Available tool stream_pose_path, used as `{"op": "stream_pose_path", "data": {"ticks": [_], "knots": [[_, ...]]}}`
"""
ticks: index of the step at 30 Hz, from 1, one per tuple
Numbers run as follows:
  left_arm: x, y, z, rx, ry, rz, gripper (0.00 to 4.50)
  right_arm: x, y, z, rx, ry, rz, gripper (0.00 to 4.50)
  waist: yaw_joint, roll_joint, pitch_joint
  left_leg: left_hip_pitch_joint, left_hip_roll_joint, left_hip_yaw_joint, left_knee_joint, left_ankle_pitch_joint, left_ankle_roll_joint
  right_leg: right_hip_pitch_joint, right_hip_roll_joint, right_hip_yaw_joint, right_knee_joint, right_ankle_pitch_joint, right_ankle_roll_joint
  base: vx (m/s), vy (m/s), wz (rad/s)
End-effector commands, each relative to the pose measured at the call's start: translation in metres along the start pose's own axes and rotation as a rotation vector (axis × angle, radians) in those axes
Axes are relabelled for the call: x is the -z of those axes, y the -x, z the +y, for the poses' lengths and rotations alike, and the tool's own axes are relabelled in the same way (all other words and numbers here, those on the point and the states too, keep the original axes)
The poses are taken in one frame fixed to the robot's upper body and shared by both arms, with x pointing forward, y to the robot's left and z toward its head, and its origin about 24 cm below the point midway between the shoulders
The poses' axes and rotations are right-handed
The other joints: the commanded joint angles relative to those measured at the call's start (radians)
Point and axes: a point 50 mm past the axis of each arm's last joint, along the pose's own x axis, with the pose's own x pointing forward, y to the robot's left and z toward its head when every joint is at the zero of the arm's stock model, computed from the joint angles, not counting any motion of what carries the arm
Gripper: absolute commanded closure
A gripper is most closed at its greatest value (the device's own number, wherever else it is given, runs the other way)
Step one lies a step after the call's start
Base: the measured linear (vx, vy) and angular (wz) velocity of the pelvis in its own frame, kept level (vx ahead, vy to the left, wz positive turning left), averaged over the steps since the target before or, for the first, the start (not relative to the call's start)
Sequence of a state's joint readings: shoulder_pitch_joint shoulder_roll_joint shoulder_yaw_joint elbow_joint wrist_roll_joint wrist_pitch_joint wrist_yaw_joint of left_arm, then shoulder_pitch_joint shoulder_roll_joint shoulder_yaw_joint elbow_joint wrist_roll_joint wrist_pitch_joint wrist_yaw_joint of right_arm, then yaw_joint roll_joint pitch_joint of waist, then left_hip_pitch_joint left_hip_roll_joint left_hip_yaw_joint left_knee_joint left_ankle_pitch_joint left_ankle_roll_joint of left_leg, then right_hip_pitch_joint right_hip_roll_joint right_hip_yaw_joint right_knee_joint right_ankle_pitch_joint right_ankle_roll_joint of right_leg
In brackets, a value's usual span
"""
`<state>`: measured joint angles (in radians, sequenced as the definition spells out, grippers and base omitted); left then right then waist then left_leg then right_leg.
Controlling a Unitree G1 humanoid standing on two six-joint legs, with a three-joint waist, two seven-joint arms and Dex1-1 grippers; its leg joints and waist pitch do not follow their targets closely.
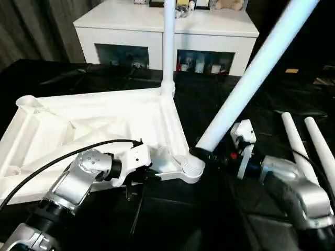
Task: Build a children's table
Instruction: Rotate leg to tighten
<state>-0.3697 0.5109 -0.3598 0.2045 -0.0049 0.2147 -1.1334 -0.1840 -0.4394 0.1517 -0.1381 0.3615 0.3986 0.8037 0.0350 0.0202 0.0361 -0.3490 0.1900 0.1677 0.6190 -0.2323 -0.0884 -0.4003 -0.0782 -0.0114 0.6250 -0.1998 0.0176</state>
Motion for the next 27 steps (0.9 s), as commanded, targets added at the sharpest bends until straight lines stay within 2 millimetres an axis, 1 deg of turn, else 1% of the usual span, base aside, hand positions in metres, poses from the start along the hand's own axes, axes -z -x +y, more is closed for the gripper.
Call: {"op": "stream_pose_path", "data": {"ticks": [1,3,4,5,6,7,8,9,10,11,12,13,15,16,17,18,19,20,22,23,24,25,27], "knots": [[-0.004,0.001,0.006,-0.048,-0.011,-0.024,4.50,0.024,0.001,0.005,0.008,-0.017,0.133,2.68,-0.002,-0.002,-0.037,-0.005,0.026,-0.006,-0.101,-0.243,-0.006,0.033,-0.038,0.028,-0.090,-0.282,-0.181,0.000,0.000,0.00],[-0.004,0.000,0.006,-0.049,-0.011,-0.024,4.50,0.023,0.000,0.007,-0.003,-0.011,0.137,2.68,-0.003,-0.002,-0.036,-0.003,0.026,-0.006,-0.103,-0.267,-0.005,0.030,-0.039,0.029,-0.093,-0.309,-0.178,0.000,0.000,0.00],[-0.005,0.000,0.006,-0.049,-0.011,-0.024,4.50,0.024,-0.001,0.008,-0.017,-0.006,0.148,2.68,-0.004,-0.005,-0.035,-0.005,0.026,-0.007,-0.103,-0.270,-0.004,0.031,-0.039,0.029,-0.093,-0.317,-0.175,0.000,0.000,0.00],[-0.005,0.000,0.006,-0.049,-0.011,-0.024,4.50,0.024,-0.001,0.008,-0.017,-0.006,0.148,2.68,-0.004,-0.004,-0.035,-0.005,0.026,-0.008,-0.104,-0.277,-0.005,0.030,-0.040,0.029,-0.094,-0.331,-0.170,0.000,0.000,0.00],[-0.005,0.001,0.006,-0.051,-0.013,-0.025,4.50,0.024,-0.004,0.009,-0.047,-0.009,0.169,2.68,-0.004,-0.005,-0.035,-0.004,0.027,-0.008,-0.104,-0.279,-0.004,0.028,-0.040,0.029,-0.095,-0.334,-0.169,0.000,0.000,0.00],[-0.005,0.001,0.007,-0.052,-0.014,-0.024,4.50,0.023,-0.006,0.009,-0.059,-0.015,0.177,2.68,-0.006,-0.009,-0.035,-0.006,0.026,-0.008,-0.104,-0.280,-0.003,0.029,-0.039,0.029,-0.094,-0.339,-0.168,0.000,0.000,0.00],[-0.005,0.001,0.007,-0.052,-0.014,-0.024,4.50,0.023,-0.007,0.008,-0.063,-0.019,0.179,2.68,-0.007,-0.005,-0.034,-0.005,0.027,-0.009,-0.105,-0.282,-0.003,0.028,-0.040,0.029,-0.094,-0.344,-0.169,0.000,0.000,0.00],[-0.005,0.002,0.007,-0.052,-0.015,-0.024,4.50,0.022,-0.008,0.007,-0.069,-0.027,0.183,2.68,-0.007,-0.008,-0.034,-0.004,0.027,-0.008,-0.104,-0.284,-0.003,0.027,-0.041,0.030,-0.096,-0.348,-0.168,0.000,0.000,0.00],[-0.005,0.002,0.007,-0.052,-0.015,-0.024,4.50,0.021,-0.009,0.006,-0.073,-0.033,0.188,2.68,-0.007,-0.007,-0.034,-0.004,0.027,-0.009,-0.104,-0.284,-0.004,0.027,-0.040,0.030,-0.095,-0.349,-0.169,0.000,0.000,0.00],[-0.005,0.002,0.006,-0.053,-0.017,-0.023,4.50,0.020,-0.012,0.002,-0.085,-0.051,0.205,2.68,-0.008,-0.008,-0.035,-0.005,0.027,-0.010,-0.105,-0.278,-0.003,0.028,-0.040,0.029,-0.093,-0.342,-0.171,0.000,0.000,0.00],[-0.005,0.002,0.006,-0.052,-0.017,-0.023,4.50,0.019,-0.015,-0.002,-0.104,-0.065,0.226,2.68,-0.009,-0.010,-0.034,-0.005,0.026,-0.008,-0.104,-0.276,-0.001,0.026,-0.040,0.029,-0.094,-0.339,-0.177,0.000,0.000,0.00],[-0.005,0.002,0.006,-0.052,-0.017,-0.023,4.50,0.019,-0.015,-0.002,-0.104,-0.066,0.226,2.68,-0.009,-0.008,-0.035,-0.005,0.026,-0.009,-0.104,-0.278,-0.002,0.026,-0.040,0.029,-0.092,-0.340,-0.180,0.000,0.000,0.00],[-0.004,0.002,0.006,-0.050,-0.018,-0.023,4.50,0.019,-0.017,-0.006,-0.122,-0.076,0.244,2.68,-0.009,-0.011,-0.034,-0.005,0.028,-0.008,-0.104,-0.274,-0.005,0.027,-0.041,0.030,-0.094,-0.335,-0.181,0.000,0.000,0.00],[-0.004,0.002,0.006,-0.049,-0.018,-0.022,4.50,0.018,-0.019,-0.008,-0.135,-0.084,0.258,2.68,-0.010,-0.013,-0.036,-0.004,0.027,-0.007,-0.103,-0.272,-0.004,0.027,-0.042,0.029,-0.092,-0.330,-0.184,0.000,0.000,0.00],[-0.004,0.002,0.006,-0.048,-0.017,-0.022,4.50,0.018,-0.020,-0.009,-0.139,-0.087,0.264,2.68,-0.009,-0.011,-0.037,-0.005,0.027,-0.007,-0.102,-0.261,-0.002,0.028,-0.042,0.030,-0.091,-0.317,-0.188,0.000,0.000,0.00],[-0.005,0.002,0.006,-0.049,-0.018,-0.021,4.50,0.019,-0.021,-0.011,-0.146,-0.089,0.281,2.68,-0.008,-0.013,-0.035,-0.005,0.028,-0.007,-0.102,-0.253,-0.001,0.028,-0.042,0.030,-0.090,-0.308,-0.191,0.000,0.000,0.00],[-0.005,0.002,0.006,-0.050,-0.018,-0.021,4.50,0.020,-0.021,-0.012,-0.150,-0.089,0.292,2.68,-0.008,-0.012,-0.035,-0.005,0.028,-0.007,-0.103,-0.253,-0.002,0.028,-0.042,0.030,-0.090,-0.307,-0.193,0.000,0.000,0.00],[-0.005,0.002,0.006,-0.052,-0.018,-0.021,4.50,0.021,-0.020,-0.013,-0.155,-0.090,0.309,2.68,-0.009,-0.019,-0.036,-0.005,0.028,-0.005,-0.102,-0.251,-0.001,0.028,-0.041,0.029,-0.091,-0.304,-0.192,0.000,0.000,0.00],[-0.005,0.002,0.007,-0.058,-0.017,-0.020,4.50,0.025,-0.018,-0.011,-0.171,-0.101,0.332,2.68,-0.007,-0.018,-0.035,-0.005,0.029,-0.006,-0.104,-0.248,0.000,0.028,-0.043,0.030,-0.091,-0.309,-0.188,0.000,0.000,0.00],[-0.005,0.002,0.007,-0.058,-0.017,-0.020,4.50,0.025,-0.018,-0.011,-0.171,-0.101,0.332,2.68,-0.007,-0.019,-0.035,-0.003,0.029,-0.006,-0.104,-0.257,-0.002,0.027,-0.042,0.030,-0.093,-0.320,-0.183,0.000,0.000,0.00],[-0.005,0.002,0.007,-0.063,-0.016,-0.019,4.50,0.030,-0.016,-0.009,-0.184,-0.114,0.350,2.68,-0.006,-0.022,-0.036,-0.005,0.029,-0.006,-0.105,-0.259,-0.002,0.028,-0.043,0.031,-0.093,-0.326,-0.179,0.000,0.000,0.00],[-0.004,0.003,0.008,-0.065,-0.015,-0.019,4.50,0.032,-0.014,-0.008,-0.185,-0.119,0.356,2.68,-0.005,-0.019,-0.036,-0.004,0.029,-0.007,-0.105,-0.259,-0.003,0.028,-0.043,0.030,-0.093,-0.324,-0.178,0.000,0.000,0.00],[-0.004,0.004,0.008,-0.067,-0.013,-0.017,4.50,0.036,-0.013,-0.007,-0.180,-0.119,0.366,2.68,-0.006,-0.022,-0.037,-0.005,0.028,-0.006,-0.105,-0.260,-0.003,0.028,-0.043,0.030,-0.094,-0.326,-0.173,0.000,0.000,0.00]]}}
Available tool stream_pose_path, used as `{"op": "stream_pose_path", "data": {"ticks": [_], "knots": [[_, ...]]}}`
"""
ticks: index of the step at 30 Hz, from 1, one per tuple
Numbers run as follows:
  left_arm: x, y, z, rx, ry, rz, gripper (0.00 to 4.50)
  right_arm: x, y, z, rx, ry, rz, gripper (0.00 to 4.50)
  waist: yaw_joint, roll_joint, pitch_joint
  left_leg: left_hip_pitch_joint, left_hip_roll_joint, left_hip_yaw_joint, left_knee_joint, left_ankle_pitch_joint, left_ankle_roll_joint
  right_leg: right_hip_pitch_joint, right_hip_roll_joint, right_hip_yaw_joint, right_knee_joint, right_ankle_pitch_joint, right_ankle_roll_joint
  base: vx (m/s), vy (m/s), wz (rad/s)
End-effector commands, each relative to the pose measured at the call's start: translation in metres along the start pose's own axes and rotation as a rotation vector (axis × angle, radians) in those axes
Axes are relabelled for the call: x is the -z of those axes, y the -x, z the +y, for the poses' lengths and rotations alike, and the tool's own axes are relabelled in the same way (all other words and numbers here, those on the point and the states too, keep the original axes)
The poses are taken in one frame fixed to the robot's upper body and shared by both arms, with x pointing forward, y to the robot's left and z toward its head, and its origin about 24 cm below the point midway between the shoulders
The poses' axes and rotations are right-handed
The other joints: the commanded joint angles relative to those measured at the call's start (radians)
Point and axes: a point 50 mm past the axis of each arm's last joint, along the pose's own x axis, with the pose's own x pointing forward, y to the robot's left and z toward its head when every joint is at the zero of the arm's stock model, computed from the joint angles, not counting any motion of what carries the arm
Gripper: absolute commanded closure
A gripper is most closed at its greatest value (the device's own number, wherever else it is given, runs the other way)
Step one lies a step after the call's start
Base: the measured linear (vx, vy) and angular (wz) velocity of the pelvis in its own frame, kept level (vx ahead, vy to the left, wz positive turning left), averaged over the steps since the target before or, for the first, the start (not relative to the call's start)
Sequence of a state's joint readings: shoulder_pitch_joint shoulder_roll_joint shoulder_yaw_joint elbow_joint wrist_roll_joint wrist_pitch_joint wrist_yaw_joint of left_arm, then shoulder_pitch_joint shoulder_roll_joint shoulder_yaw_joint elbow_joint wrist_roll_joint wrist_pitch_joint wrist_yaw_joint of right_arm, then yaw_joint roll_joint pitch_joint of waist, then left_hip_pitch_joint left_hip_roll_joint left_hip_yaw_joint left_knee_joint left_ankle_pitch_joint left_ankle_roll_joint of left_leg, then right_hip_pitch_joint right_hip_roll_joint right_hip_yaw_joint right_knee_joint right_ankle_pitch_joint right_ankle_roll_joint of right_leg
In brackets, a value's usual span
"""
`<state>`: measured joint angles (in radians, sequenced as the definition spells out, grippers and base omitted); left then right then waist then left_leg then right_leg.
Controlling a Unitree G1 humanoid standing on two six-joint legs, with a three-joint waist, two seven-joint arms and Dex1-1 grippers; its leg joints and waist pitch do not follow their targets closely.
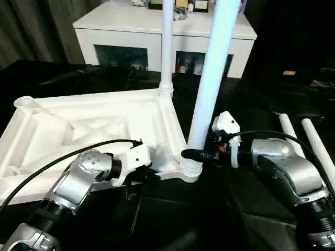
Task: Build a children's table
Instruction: Rotate leg to tighten
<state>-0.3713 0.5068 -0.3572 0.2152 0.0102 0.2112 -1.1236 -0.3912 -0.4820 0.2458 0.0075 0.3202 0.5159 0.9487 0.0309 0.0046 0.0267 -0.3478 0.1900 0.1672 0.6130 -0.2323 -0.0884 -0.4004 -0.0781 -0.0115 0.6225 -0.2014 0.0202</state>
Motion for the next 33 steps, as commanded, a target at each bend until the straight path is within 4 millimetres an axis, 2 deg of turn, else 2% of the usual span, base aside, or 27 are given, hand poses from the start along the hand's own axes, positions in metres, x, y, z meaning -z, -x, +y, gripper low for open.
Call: {"op": "stream_pose_path", "data": {"ticks": [1,4,6,7,8,9,10,11,12,14,15,16,17,18,19,20,22,23,24,25,28,29,30,33], "knots": [[-0.004,0.005,0.006,-0.057,-0.011,-0.020,4.50,0.051,-0.004,0.009,-0.019,-0.145,0.191,2.68,-0.001,-0.003,-0.028,-0.005,0.029,-0.006,-0.100,-0.260,-0.004,0.027,-0.043,0.030,-0.092,-0.323,-0.176,0.000,0.000,0.00],[-0.001,0.006,0.009,-0.079,-0.009,-0.008,4.50,0.052,-0.007,0.005,0.032,-0.134,0.178,2.68,-0.002,0.003,-0.030,-0.003,0.028,-0.005,-0.101,-0.263,-0.008,0.026,-0.042,0.029,-0.094,-0.315,-0.179,0.000,0.000,0.00],[0.000,0.006,0.013,-0.112,0.006,0.001,4.50,0.053,-0.010,0.000,0.100,-0.144,0.171,2.68,-0.003,0.002,-0.030,-0.003,0.028,-0.005,-0.105,-0.264,-0.012,0.027,-0.040,0.028,-0.096,-0.308,-0.180,0.000,0.000,0.00],[0.001,0.006,0.015,-0.126,0.016,0.005,4.50,0.054,-0.012,-0.003,0.136,-0.154,0.171,2.68,-0.005,0.002,-0.029,-0.001,0.027,-0.003,-0.105,-0.276,-0.015,0.023,-0.039,0.027,-0.099,-0.323,-0.180,0.000,0.000,0.00],[0.003,0.005,0.018,-0.154,0.030,0.010,4.50,0.055,-0.014,-0.007,0.180,-0.159,0.175,2.68,-0.010,0.001,-0.024,-0.002,0.023,-0.005,-0.108,-0.311,-0.026,0.021,-0.039,0.026,-0.103,-0.389,-0.167,0.000,0.000,0.00],[0.003,0.005,0.020,-0.174,0.039,0.014,4.50,0.056,-0.015,-0.009,0.209,-0.161,0.179,2.68,-0.014,0.000,-0.024,-0.001,0.023,-0.011,-0.110,-0.343,-0.038,0.023,-0.042,0.023,-0.107,-0.455,-0.145,0.000,0.000,0.00],[0.005,0.004,0.023,-0.203,0.063,0.029,4.50,0.058,-0.017,-0.014,0.273,-0.174,0.186,2.68,-0.015,0.000,-0.025,0.000,0.024,-0.013,-0.111,-0.348,-0.042,0.023,-0.043,0.023,-0.109,-0.472,-0.134,0.000,0.000,0.00],[0.007,0.001,0.028,-0.258,0.114,0.044,4.50,0.061,-0.023,-0.022,0.381,-0.204,0.196,2.68,-0.023,0.002,-0.023,0.002,0.023,-0.014,-0.111,-0.365,-0.051,0.014,-0.043,0.023,-0.111,-0.500,-0.126,0.000,0.000,0.00],[0.005,-0.001,0.030,-0.287,0.145,0.033,4.50,0.062,-0.026,-0.025,0.429,-0.219,0.197,2.68,-0.032,-0.001,-0.021,0.004,0.019,-0.017,-0.111,-0.395,-0.058,0.012,-0.042,0.019,-0.119,-0.554,-0.110,0.000,0.000,0.00],[-0.001,-0.009,0.032,-0.326,0.210,0.001,4.50,0.062,-0.034,-0.031,0.531,-0.247,0.183,2.68,-0.037,0.000,-0.024,0.006,0.021,-0.021,-0.111,-0.404,-0.058,0.013,-0.045,0.018,-0.120,-0.571,-0.100,0.000,0.000,0.00],[-0.001,-0.009,0.032,-0.326,0.210,0.001,4.50,0.062,-0.034,-0.031,0.531,-0.247,0.183,2.68,-0.043,-0.001,-0.023,-0.001,0.021,-0.026,-0.115,-0.403,-0.052,0.018,-0.045,0.013,-0.123,-0.564,-0.095,0.000,0.000,0.00],[-0.006,-0.013,0.031,-0.335,0.224,-0.002,4.50,0.062,-0.039,-0.033,0.572,-0.269,0.179,2.68,-0.045,-0.003,-0.024,-0.001,0.021,-0.025,-0.116,-0.404,-0.047,0.018,-0.044,0.014,-0.125,-0.555,-0.094,0.000,0.000,0.00],[-0.014,-0.022,0.030,-0.346,0.245,-0.010,4.50,0.062,-0.047,-0.036,0.627,-0.302,0.168,2.68,-0.052,-0.004,-0.027,0.002,0.024,-0.020,-0.115,-0.395,-0.046,0.014,-0.045,0.018,-0.122,-0.515,-0.115,0.000,0.000,0.00],[-0.019,-0.028,0.029,-0.354,0.258,-0.014,4.50,0.061,-0.053,-0.037,0.662,-0.325,0.163,2.68,-0.057,-0.002,-0.024,0.001,0.020,-0.020,-0.115,-0.401,-0.048,0.010,-0.043,0.016,-0.126,-0.519,-0.124,0.000,0.000,0.00],[-0.035,-0.045,0.028,-0.390,0.306,-0.024,4.50,0.058,-0.067,-0.040,0.743,-0.359,0.156,2.68,-0.060,-0.003,-0.026,0.001,0.021,-0.023,-0.114,-0.399,-0.051,0.013,-0.044,0.015,-0.122,-0.514,-0.127,0.000,0.000,0.00],[-0.035,-0.045,0.028,-0.390,0.306,-0.024,4.50,0.058,-0.067,-0.040,0.743,-0.359,0.156,2.68,-0.064,0.001,-0.025,0.001,0.021,-0.024,-0.115,-0.405,-0.054,0.012,-0.044,0.013,-0.124,-0.506,-0.133,0.000,0.000,0.00],[-0.053,-0.062,0.025,-0.420,0.341,-0.040,4.50,0.055,-0.077,-0.041,0.818,-0.402,0.146,2.68,-0.065,-0.006,-0.027,0.003,0.021,-0.021,-0.114,-0.411,-0.051,0.014,-0.041,0.011,-0.125,-0.466,-0.133,0.000,0.000,0.00],[-0.053,-0.062,0.025,-0.420,0.341,-0.040,4.50,0.055,-0.077,-0.041,0.818,-0.402,0.146,2.68,-0.061,-0.005,-0.029,0.003,0.019,-0.019,-0.114,-0.403,-0.040,0.015,-0.040,0.011,-0.127,-0.440,-0.135,0.000,0.000,0.00],[-0.075,-0.079,0.019,-0.428,0.368,-0.084,4.50,0.050,-0.086,-0.043,0.873,-0.412,0.145,2.68,-0.062,-0.009,-0.031,0.005,0.020,-0.014,-0.111,-0.398,-0.032,0.009,-0.041,0.016,-0.123,-0.417,-0.145,0.000,0.000,0.00],[-0.082,-0.084,0.018,-0.433,0.376,-0.097,4.50,0.047,-0.088,-0.044,0.891,-0.401,0.148,2.68,-0.060,-0.011,-0.029,0.003,0.020,-0.016,-0.112,-0.396,-0.028,0.011,-0.040,0.013,-0.129,-0.423,-0.141,0.000,0.000,0.00],[-0.087,-0.088,0.016,-0.442,0.381,-0.101,4.50,0.044,-0.091,-0.044,0.913,-0.396,0.143,2.68,-0.056,-0.013,-0.035,-0.002,0.019,-0.013,-0.111,-0.366,-0.022,0.016,-0.040,0.014,-0.124,-0.385,-0.137,0.000,0.000,0.00],[-0.085,-0.088,0.016,-0.451,0.376,-0.092,4.50,0.041,-0.092,-0.045,0.912,-0.392,0.135,2.68,-0.051,-0.016,-0.036,-0.004,0.019,-0.009,-0.110,-0.328,-0.011,0.018,-0.037,0.016,-0.120,-0.313,-0.146,0.000,0.000,0.00],[-0.084,-0.088,0.016,-0.460,0.376,-0.083,4.50,0.039,-0.094,-0.045,0.916,-0.389,0.131,2.68,-0.050,-0.018,-0.035,-0.006,0.019,-0.006,-0.111,-0.319,-0.004,0.018,-0.036,0.016,-0.119,-0.301,-0.149,0.000,0.000,0.00],[-0.081,-0.085,0.018,-0.480,0.371,-0.072,4.50,0.037,-0.095,-0.047,0.916,-0.383,0.119,2.68,-0.052,-0.017,-0.037,-0.009,0.020,-0.008,-0.112,-0.325,-0.006,0.018,-0.037,0.014,-0.120,-0.332,-0.142,0.000,0.000,0.00]]}}
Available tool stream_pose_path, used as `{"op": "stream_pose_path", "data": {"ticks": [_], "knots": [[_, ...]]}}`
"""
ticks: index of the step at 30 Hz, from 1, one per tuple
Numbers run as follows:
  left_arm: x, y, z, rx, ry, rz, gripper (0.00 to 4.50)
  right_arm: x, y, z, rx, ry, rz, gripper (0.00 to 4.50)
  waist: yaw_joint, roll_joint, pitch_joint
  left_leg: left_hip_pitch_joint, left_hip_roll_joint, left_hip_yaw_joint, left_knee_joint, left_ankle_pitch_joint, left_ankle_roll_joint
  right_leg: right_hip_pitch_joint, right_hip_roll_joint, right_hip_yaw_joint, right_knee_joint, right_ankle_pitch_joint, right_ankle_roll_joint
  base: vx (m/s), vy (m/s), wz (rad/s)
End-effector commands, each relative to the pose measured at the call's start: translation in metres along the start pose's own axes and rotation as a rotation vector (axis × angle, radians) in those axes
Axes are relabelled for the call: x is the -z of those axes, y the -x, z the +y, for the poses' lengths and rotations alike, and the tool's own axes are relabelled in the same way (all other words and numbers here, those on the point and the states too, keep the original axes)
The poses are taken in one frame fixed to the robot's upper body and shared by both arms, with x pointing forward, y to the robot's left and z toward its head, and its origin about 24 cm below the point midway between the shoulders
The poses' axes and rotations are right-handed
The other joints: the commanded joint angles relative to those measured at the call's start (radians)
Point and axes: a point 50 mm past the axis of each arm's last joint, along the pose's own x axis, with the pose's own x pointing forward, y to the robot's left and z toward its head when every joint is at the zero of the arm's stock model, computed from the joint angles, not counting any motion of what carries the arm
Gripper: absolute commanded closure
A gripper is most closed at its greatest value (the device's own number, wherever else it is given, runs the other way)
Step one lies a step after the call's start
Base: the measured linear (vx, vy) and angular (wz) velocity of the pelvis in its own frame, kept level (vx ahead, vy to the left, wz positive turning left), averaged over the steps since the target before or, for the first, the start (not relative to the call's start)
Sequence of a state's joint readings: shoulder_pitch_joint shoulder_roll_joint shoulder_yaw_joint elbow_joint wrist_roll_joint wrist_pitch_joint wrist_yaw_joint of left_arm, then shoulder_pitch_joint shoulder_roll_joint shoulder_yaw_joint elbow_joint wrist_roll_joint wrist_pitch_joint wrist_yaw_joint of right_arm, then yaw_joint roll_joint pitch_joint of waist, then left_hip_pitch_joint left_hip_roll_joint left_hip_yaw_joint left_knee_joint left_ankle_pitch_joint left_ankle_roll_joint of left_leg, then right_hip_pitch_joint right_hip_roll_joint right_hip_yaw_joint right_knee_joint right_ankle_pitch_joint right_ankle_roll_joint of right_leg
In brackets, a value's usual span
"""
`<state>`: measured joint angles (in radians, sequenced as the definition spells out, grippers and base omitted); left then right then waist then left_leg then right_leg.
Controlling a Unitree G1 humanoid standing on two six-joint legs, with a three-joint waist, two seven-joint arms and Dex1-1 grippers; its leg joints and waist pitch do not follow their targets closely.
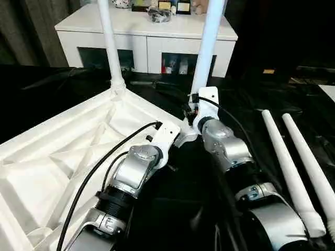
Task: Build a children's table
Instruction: Rotate leg to tighten
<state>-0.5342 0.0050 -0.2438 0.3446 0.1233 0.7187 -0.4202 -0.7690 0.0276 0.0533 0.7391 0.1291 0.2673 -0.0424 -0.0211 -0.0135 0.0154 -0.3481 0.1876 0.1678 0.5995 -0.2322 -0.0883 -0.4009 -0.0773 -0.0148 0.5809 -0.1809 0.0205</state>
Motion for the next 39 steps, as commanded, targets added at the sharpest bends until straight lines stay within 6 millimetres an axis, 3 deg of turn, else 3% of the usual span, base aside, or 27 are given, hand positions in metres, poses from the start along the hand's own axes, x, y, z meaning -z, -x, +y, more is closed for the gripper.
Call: {"op": "stream_pose_path", "data": {"ticks": [1,6,7,8,12,13,14,15,17,18,20,21,22,23,24,25,27,30,35,39], "knots": [[-0.022,0.002,-0.013,0.071,-0.049,-0.096,4.50,0.058,0.005,-0.006,0.026,-0.006,0.241,2.68,0.000,0.001,-0.026,-0.008,0.022,-0.009,-0.098,-0.325,-0.006,0.019,-0.038,0.017,-0.078,-0.353,-0.142,0.000,0.000,0.00],[-0.020,0.006,0.000,0.017,-0.069,-0.082,4.50,0.048,-0.001,-0.004,0.016,-0.026,0.172,2.68,-0.002,0.008,-0.027,-0.010,0.023,-0.007,-0.098,-0.321,-0.016,0.017,-0.038,0.016,-0.076,-0.325,-0.151,0.000,0.000,0.00],[-0.020,0.006,0.000,0.016,-0.072,-0.083,4.50,0.046,-0.001,-0.004,0.012,-0.034,0.164,2.12,-0.003,0.006,-0.027,-0.010,0.024,-0.007,-0.099,-0.322,-0.015,0.017,-0.038,0.016,-0.077,-0.320,-0.153,0.000,0.000,0.00],[-0.020,0.007,0.003,0.019,-0.090,-0.088,4.50,0.038,-0.002,-0.004,-0.028,-0.062,0.115,2.12,-0.003,0.010,-0.028,-0.011,0.024,-0.007,-0.099,-0.324,-0.014,0.018,-0.037,0.015,-0.076,-0.305,-0.158,0.000,0.000,0.00],[-0.016,0.013,0.009,0.047,-0.165,-0.096,4.50,0.008,0.003,-0.008,-0.150,-0.101,-0.049,1.84,0.008,0.012,-0.038,-0.005,0.026,0.001,-0.088,-0.227,0.012,0.025,-0.038,0.017,-0.061,-0.152,-0.208,0.000,0.000,0.00],[-0.013,0.015,0.012,0.050,-0.180,-0.082,4.50,0.001,0.006,-0.012,-0.168,-0.084,-0.076,1.75,0.016,0.007,-0.045,-0.008,0.023,0.005,-0.079,-0.124,0.043,0.037,-0.033,0.018,-0.045,-0.021,-0.231,0.000,0.000,0.00],[-0.011,0.016,0.014,0.051,-0.190,-0.073,4.50,-0.003,0.008,-0.015,-0.177,-0.070,-0.091,1.67,0.019,0.011,-0.052,-0.018,0.020,0.005,-0.069,0.020,0.080,0.048,-0.035,0.018,-0.025,0.139,-0.268,0.056,0.005,0.06],[-0.011,0.016,0.014,0.051,-0.190,-0.073,4.50,-0.003,0.008,-0.015,-0.177,-0.070,-0.091,1.58,0.025,0.013,-0.053,-0.016,0.016,0.011,-0.060,0.090,0.115,0.044,-0.031,0.018,-0.019,0.240,-0.296,0.000,0.000,0.00],[-0.008,0.022,0.019,0.072,-0.226,-0.075,4.50,-0.012,0.021,-0.022,-0.261,-0.043,-0.115,1.42,0.037,0.014,-0.052,-0.018,0.013,0.011,-0.055,0.138,0.161,0.048,-0.028,0.018,-0.014,0.315,-0.309,0.000,0.000,0.00],[-0.008,0.022,0.019,0.072,-0.226,-0.075,4.50,-0.012,0.021,-0.022,-0.261,-0.043,-0.115,1.35,0.038,0.014,-0.052,-0.017,0.019,0.013,-0.054,0.145,0.176,0.044,-0.031,0.017,-0.012,0.322,-0.318,0.000,0.000,0.00],[-0.006,0.024,0.021,0.092,-0.239,-0.081,4.50,-0.015,0.029,-0.026,-0.312,-0.025,-0.116,1.16,0.044,0.014,-0.048,-0.017,0.022,0.014,-0.056,0.103,0.181,0.045,-0.034,0.018,-0.016,0.254,-0.322,0.000,0.000,0.00],[0.001,0.032,0.027,0.144,-0.282,-0.069,4.50,-0.012,0.048,-0.039,-0.421,0.043,-0.081,1.06,0.045,0.015,-0.044,-0.017,0.022,0.012,-0.060,0.086,0.178,0.047,-0.032,0.017,-0.020,0.222,-0.316,0.000,0.000,0.00],[0.003,0.033,0.028,0.157,-0.294,-0.066,4.50,-0.011,0.053,-0.042,-0.447,0.061,-0.068,0.91,0.057,0.015,-0.043,-0.012,0.029,0.010,-0.061,0.059,0.171,0.049,-0.033,0.018,-0.022,0.185,-0.300,0.000,0.000,0.00],[0.007,0.039,0.027,0.229,-0.342,-0.062,4.50,-0.008,0.064,-0.047,-0.514,0.128,-0.037,0.91,0.056,0.016,-0.041,-0.011,0.029,0.014,-0.063,0.028,0.156,0.040,-0.033,0.019,-0.026,0.140,-0.300,0.000,0.000,0.00],[0.012,0.046,0.027,0.293,-0.394,-0.056,4.50,-0.004,0.078,-0.052,-0.593,0.198,-0.001,0.74,0.060,0.014,-0.040,-0.011,0.030,0.012,-0.065,-0.006,0.137,0.043,-0.033,0.019,-0.028,0.087,-0.289,0.000,0.000,0.00],[0.012,0.046,0.027,0.293,-0.394,-0.056,4.50,-0.004,0.078,-0.052,-0.593,0.198,-0.001,0.74,0.064,0.014,-0.037,-0.012,0.031,0.010,-0.069,-0.024,0.130,0.045,-0.033,0.018,-0.031,0.064,-0.279,0.000,0.000,0.00],[0.019,0.059,0.026,0.426,-0.434,-0.056,4.50,0.001,0.103,-0.059,-0.733,0.318,0.051,0.58,0.061,0.014,-0.036,-0.009,0.033,0.012,-0.069,-0.063,0.101,0.041,-0.035,0.022,-0.031,0.022,-0.267,0.000,0.000,0.00],[0.022,0.066,0.030,0.466,-0.481,-0.059,4.50,0.008,0.119,-0.064,-0.799,0.389,0.108,0.58,0.059,0.009,-0.030,-0.009,0.033,0.013,-0.073,-0.110,0.089,0.033,-0.036,0.024,-0.037,-0.042,-0.258,0.000,0.000,0.00],[0.017,0.072,0.032,0.499,-0.491,-0.102,4.50,0.023,0.123,-0.070,-0.807,0.406,0.161,0.58,0.061,0.009,-0.027,-0.008,0.034,0.013,-0.076,-0.160,0.053,0.027,-0.038,0.026,-0.045,-0.151,-0.238,0.000,0.000,0.00],[0.016,0.075,0.031,0.520,-0.493,-0.112,4.50,0.033,0.118,-0.071,-0.787,0.427,0.186,0.58,0.059,0.006,-0.030,-0.013,0.030,0.011,-0.073,-0.131,0.044,0.029,-0.037,0.024,-0.040,-0.122,-0.237,0.000,0.000,0.00]]}}
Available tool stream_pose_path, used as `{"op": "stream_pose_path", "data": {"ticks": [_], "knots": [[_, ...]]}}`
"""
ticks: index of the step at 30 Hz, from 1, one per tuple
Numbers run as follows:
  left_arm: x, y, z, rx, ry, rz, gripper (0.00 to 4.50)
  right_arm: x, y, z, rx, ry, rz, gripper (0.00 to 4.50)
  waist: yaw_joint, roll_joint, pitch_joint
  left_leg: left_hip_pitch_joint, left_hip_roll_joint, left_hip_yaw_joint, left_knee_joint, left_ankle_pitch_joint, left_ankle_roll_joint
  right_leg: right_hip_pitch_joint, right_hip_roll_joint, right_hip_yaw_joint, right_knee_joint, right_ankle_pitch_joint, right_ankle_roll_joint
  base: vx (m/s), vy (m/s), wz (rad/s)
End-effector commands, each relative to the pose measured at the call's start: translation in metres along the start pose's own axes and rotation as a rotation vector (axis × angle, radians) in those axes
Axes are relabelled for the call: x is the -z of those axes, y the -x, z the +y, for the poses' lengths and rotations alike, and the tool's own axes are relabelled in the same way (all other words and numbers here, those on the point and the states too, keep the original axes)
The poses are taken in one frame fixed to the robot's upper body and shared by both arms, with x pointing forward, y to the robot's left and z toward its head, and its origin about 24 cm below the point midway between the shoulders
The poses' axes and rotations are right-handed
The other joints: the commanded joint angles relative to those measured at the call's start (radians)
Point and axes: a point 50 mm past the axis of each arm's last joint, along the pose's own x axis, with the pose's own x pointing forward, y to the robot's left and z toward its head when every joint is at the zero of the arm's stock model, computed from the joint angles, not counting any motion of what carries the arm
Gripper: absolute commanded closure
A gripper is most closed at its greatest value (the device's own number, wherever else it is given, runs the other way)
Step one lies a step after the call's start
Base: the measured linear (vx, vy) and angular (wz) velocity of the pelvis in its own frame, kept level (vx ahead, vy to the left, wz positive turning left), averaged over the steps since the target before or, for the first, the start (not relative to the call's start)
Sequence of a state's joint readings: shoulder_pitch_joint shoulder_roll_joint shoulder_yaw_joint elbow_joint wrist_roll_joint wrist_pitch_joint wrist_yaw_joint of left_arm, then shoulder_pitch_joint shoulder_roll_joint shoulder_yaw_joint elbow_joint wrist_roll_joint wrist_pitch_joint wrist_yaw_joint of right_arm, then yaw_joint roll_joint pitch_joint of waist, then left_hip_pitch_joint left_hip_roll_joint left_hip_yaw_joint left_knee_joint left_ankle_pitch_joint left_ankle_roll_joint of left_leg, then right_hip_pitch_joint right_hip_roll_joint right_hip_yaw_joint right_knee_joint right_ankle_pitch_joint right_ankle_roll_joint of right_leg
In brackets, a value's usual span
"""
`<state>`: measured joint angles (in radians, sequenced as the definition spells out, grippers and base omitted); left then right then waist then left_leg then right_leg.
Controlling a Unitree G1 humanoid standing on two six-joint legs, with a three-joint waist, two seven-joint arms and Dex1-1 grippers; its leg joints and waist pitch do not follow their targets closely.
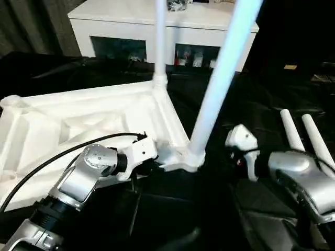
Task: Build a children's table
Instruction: Rotate leg to tighten
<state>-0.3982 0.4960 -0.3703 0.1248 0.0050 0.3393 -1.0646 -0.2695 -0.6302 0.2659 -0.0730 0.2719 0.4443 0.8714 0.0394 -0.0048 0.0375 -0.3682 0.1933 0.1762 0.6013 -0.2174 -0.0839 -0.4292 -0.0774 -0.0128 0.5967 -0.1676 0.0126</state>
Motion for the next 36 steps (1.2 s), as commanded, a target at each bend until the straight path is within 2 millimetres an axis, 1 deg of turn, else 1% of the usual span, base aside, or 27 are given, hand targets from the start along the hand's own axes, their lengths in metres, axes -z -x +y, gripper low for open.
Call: {"op": "stream_pose_path", "data": {"ticks": [1,2,3,4,6,7,9,10,11,16,17,18,22,23,24,27,29,31,34,36], "knots": [[-0.018,0.001,-0.002,0.021,-0.081,-0.063,4.50,0.005,-0.003,-0.002,0.016,0.018,0.021,0.58,0.000,-0.002,-0.053,0.007,0.024,0.003,-0.074,-0.138,0.041,0.058,-0.036,0.022,-0.054,-0.124,-0.232,0.000,0.000,0.00],[-0.018,0.002,-0.003,0.029,-0.084,-0.066,4.50,0.007,-0.005,-0.003,0.029,0.027,0.033,0.58,-0.001,-0.003,-0.056,0.008,0.024,0.003,-0.070,-0.113,0.049,0.060,-0.035,0.022,-0.049,-0.084,-0.240,0.000,0.000,0.00],[-0.018,0.001,-0.003,0.035,-0.086,-0.069,4.50,0.007,-0.006,-0.005,0.043,0.019,0.023,0.58,-0.001,-0.003,-0.056,0.006,0.022,0.004,-0.069,-0.101,0.053,0.060,-0.034,0.022,-0.047,-0.066,-0.245,0.000,0.000,0.00],[-0.018,0.001,-0.004,0.038,-0.087,-0.071,4.50,0.007,-0.007,-0.006,0.051,0.012,0.014,0.58,0.000,-0.001,-0.058,0.005,0.021,0.003,-0.068,-0.082,0.061,0.063,-0.034,0.021,-0.044,-0.036,-0.253,0.000,0.000,0.00],[-0.018,0.001,-0.005,0.047,-0.086,-0.075,4.50,0.004,-0.011,-0.009,0.069,-0.018,-0.033,0.58,0.000,-0.002,-0.061,0.006,0.021,0.004,-0.064,-0.050,0.081,0.065,-0.032,0.020,-0.037,0.023,-0.269,0.000,0.000,0.00],[-0.018,0.001,-0.006,0.053,-0.085,-0.079,4.50,0.002,-0.014,-0.010,0.079,-0.032,-0.063,0.58,0.000,-0.002,-0.062,0.007,0.020,0.005,-0.063,-0.048,0.084,0.064,-0.033,0.020,-0.037,0.031,-0.274,0.000,0.000,0.00],[-0.018,0.001,-0.006,0.055,-0.083,-0.081,4.50,0.001,-0.016,-0.011,0.085,-0.040,-0.082,0.58,0.000,-0.001,-0.061,0.009,0.022,0.004,-0.065,-0.071,0.086,0.064,-0.033,0.019,-0.039,0.008,-0.278,0.000,0.000,0.00],[-0.018,0.001,-0.006,0.056,-0.083,-0.081,4.50,0.000,-0.016,-0.012,0.084,-0.042,-0.087,0.58,0.001,-0.001,-0.061,0.010,0.022,0.005,-0.065,-0.072,0.085,0.065,-0.033,0.020,-0.039,0.007,-0.277,0.000,0.000,0.00],[-0.018,0.001,-0.006,0.058,-0.083,-0.080,4.50,-0.002,-0.017,-0.012,0.084,-0.050,-0.114,0.58,0.002,-0.003,-0.061,0.010,0.023,0.005,-0.064,-0.067,0.086,0.065,-0.032,0.019,-0.037,0.015,-0.277,0.000,0.000,0.00],[-0.017,0.002,-0.006,0.060,-0.080,-0.079,4.50,-0.007,-0.018,-0.012,0.052,-0.064,-0.170,0.58,0.003,-0.002,-0.060,0.009,0.023,0.004,-0.065,-0.083,0.081,0.066,-0.033,0.019,-0.037,-0.008,-0.272,0.000,0.000,0.00],[-0.017,0.002,-0.006,0.061,-0.080,-0.078,4.50,-0.006,-0.018,-0.012,0.050,-0.060,-0.163,0.58,0.004,-0.001,-0.060,0.010,0.022,0.004,-0.065,-0.086,0.079,0.065,-0.033,0.019,-0.038,-0.014,-0.271,0.000,0.000,0.00],[-0.017,0.002,-0.006,0.061,-0.079,-0.077,4.50,-0.004,-0.018,-0.012,0.046,-0.056,-0.151,0.58,0.004,-0.002,-0.060,0.009,0.021,0.005,-0.064,-0.086,0.078,0.066,-0.032,0.019,-0.038,-0.014,-0.269,0.000,0.000,0.00],[-0.017,0.002,-0.006,0.061,-0.078,-0.075,4.50,-0.001,-0.020,-0.013,0.041,-0.063,-0.146,0.58,0.003,-0.002,-0.060,0.008,0.020,0.005,-0.064,-0.098,0.073,0.066,-0.033,0.019,-0.039,-0.037,-0.266,0.000,0.000,0.00],[-0.017,0.002,-0.006,0.062,-0.078,-0.074,4.50,-0.001,-0.020,-0.013,0.035,-0.067,-0.148,0.83,0.004,-0.002,-0.060,0.008,0.021,0.005,-0.064,-0.099,0.072,0.066,-0.033,0.020,-0.040,-0.040,-0.265,0.000,0.000,0.00],[-0.017,0.002,-0.006,0.062,-0.078,-0.073,4.50,0.000,-0.021,-0.013,0.030,-0.066,-0.145,0.91,0.004,-0.003,-0.061,0.008,0.021,0.004,-0.063,-0.097,0.073,0.065,-0.032,0.019,-0.039,-0.038,-0.265,0.000,0.000,0.00],[-0.016,0.002,-0.006,0.060,-0.077,-0.072,4.50,0.002,-0.022,-0.012,0.010,-0.071,-0.141,0.96,0.004,-0.003,-0.060,0.006,0.020,0.003,-0.063,-0.096,0.076,0.067,-0.033,0.019,-0.038,-0.038,-0.266,0.000,0.000,0.00],[-0.016,0.002,-0.006,0.060,-0.077,-0.071,4.50,0.002,-0.022,-0.012,0.005,-0.069,-0.139,1.29,0.004,-0.002,-0.060,0.007,0.020,0.003,-0.062,-0.098,0.075,0.066,-0.033,0.019,-0.038,-0.045,-0.266,0.000,0.000,0.00],[-0.016,0.002,-0.006,0.061,-0.076,-0.069,4.50,0.003,-0.023,-0.012,-0.002,-0.065,-0.135,1.36,0.004,-0.003,-0.060,0.006,0.020,0.003,-0.063,-0.111,0.072,0.065,-0.033,0.018,-0.039,-0.060,-0.264,0.000,0.000,0.00],[-0.015,0.002,-0.006,0.062,-0.073,-0.067,4.50,0.003,-0.023,-0.012,-0.006,-0.065,-0.134,1.69,0.004,-0.002,-0.059,0.006,0.020,0.002,-0.063,-0.119,0.067,0.064,-0.033,0.019,-0.040,-0.078,-0.260,0.000,0.000,0.00],[-0.014,0.002,-0.006,0.062,-0.072,-0.063,4.50,0.004,-0.023,-0.012,-0.009,-0.065,-0.134,1.75,0.003,-0.002,-0.058,0.007,0.021,0.002,-0.063,-0.128,0.062,0.063,-0.032,0.018,-0.041,-0.090,-0.257,0.000,0.000,0.00]]}}
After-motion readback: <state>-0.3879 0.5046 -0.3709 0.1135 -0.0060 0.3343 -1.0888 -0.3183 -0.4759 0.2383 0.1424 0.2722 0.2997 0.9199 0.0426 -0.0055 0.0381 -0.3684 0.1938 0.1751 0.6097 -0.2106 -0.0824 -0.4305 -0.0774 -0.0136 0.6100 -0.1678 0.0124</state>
